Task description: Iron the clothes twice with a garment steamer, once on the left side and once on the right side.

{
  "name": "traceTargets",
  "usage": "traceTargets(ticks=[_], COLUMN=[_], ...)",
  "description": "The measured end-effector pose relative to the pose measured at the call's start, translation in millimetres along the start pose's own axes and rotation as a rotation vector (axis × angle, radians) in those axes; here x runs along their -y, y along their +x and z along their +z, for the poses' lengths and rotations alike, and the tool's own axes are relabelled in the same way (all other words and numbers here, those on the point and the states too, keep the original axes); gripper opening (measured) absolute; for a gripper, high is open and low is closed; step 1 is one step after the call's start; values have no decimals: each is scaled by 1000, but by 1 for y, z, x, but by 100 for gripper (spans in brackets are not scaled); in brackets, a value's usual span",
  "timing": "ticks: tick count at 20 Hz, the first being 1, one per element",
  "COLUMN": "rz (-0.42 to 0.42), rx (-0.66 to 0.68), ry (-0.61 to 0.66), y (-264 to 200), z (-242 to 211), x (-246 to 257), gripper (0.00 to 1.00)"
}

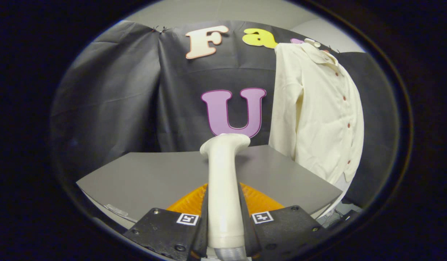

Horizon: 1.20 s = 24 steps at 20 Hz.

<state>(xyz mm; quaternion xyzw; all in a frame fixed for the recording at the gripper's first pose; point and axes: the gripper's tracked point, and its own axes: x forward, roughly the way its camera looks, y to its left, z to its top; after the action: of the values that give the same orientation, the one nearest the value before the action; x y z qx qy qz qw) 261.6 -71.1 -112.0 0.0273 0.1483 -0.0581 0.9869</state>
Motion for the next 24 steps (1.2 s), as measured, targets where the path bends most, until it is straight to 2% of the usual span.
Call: traceTargets(ticks=[16, 24], rz=[62, 56], rx=[107, 191], ry=[74, 133], y=[-95, -127], z=[18, 29], x=[34, 79], gripper=[39, 39])
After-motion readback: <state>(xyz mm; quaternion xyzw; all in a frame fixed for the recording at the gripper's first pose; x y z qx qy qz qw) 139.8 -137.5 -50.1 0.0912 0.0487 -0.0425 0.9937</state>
